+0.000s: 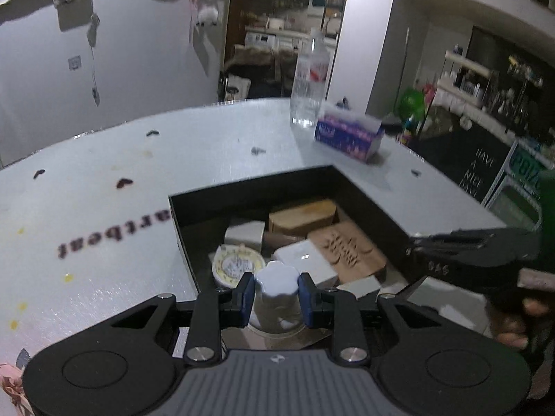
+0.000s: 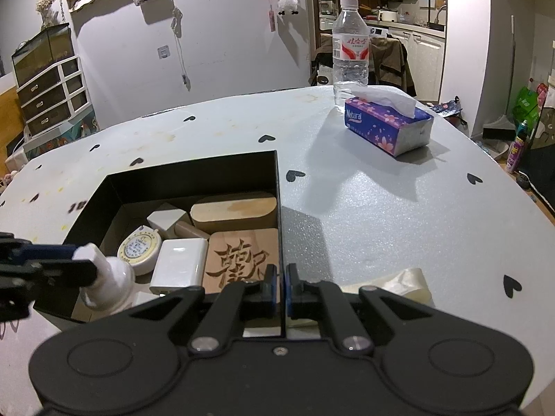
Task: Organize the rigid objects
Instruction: 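Carry the knob into the box beside the tape measure, release, then move the left gripper to the pink plastic clip and grasp it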
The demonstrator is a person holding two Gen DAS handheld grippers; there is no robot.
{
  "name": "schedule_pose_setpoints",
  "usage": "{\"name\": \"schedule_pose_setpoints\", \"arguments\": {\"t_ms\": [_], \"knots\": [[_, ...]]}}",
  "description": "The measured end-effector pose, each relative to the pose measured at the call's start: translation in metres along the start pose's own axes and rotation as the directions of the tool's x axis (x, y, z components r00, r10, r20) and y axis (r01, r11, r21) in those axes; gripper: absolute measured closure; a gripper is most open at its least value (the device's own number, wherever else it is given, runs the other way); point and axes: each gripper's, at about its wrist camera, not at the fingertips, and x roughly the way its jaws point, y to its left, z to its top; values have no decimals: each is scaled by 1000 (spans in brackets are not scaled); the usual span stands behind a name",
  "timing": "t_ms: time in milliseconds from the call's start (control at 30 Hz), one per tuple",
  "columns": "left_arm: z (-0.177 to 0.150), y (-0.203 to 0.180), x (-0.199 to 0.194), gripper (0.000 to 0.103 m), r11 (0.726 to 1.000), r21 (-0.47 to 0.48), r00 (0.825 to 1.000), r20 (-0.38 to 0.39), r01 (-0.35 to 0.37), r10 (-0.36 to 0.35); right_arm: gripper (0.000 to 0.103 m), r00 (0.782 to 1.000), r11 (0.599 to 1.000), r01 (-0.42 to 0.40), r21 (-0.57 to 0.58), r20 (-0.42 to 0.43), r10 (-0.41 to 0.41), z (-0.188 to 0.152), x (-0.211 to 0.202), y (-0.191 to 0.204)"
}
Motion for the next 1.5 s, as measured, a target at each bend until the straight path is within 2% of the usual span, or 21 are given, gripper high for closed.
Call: {"name": "schedule_pose_setpoints", "arguments": {"t_ms": [200, 233, 300, 333, 733, 833, 867, 900, 1000, 1233, 1367, 1500], "knots": [[-3, 2, 8, 73, 1000, 0, 999, -36, -10, 10, 97, 1000, 1000, 0, -1, 0, 0, 0, 0, 0], [-2, 2, 9, 71, 1000, -5, 999, -39, -12, 11, 97, 1000, 1000, 1, -1, 0, -1, 0, 0, 0], [-2, 4, 9, 59, 1000, -14, 999, -41, -11, 11, 97, 1000, 1000, 1, 0, 0, -1, 0, 0, 0], [-3, 4, 8, 57, 1000, -17, 999, -41, -9, 9, 97, 1000, 1000, 1, 0, 0, -1, 0, 0, 0], [-3, 0, -1, 47, 1000, -12, 1000, -27, -6, 6, 97, 1000, 1000, 1, -1, 0, -1, 0, 0, 0], [-2, -2, -6, 34, 1000, -2, 1000, -13, 0, 0, 97, 1000, 1000, 0, -1, 0, 0, 0, 0, 0], [-2, -3, -9, 22, 1000, 2, 1000, -1, 2, -2, 97, 1000, 1000, 1, -1, 0, -1, 0, 0, 0], [-1, -4, -11, 14, 1000, 5, 1000, 12, 2, -2, 97, 1000, 1000, 1, -1, 0, -1, 0, 0, 0], [0, -7, -22, 3, 1000, 8, 999, 49, 2, -3, 97, 1000, 1000, 1, -2, 0, -1, 0, 0, 0], [-4, -5, -49, 0, 999, 13, 988, 151, -37, 35, 97, 1000, 1000, 3, -2, 0, -3, 0, 0, 0], [-10, 12, -67, 0, 995, -56, 975, 204, -76, 86, 97, 1000, 1000, 3, -3, 0, -3, 0, 0, 0], [-23, 35, -83, 0, 977, -154, 953, 242, -145, 180, 97, 1000, 1000, 4, -4, 0, -4, -1, 1, -1]]}}
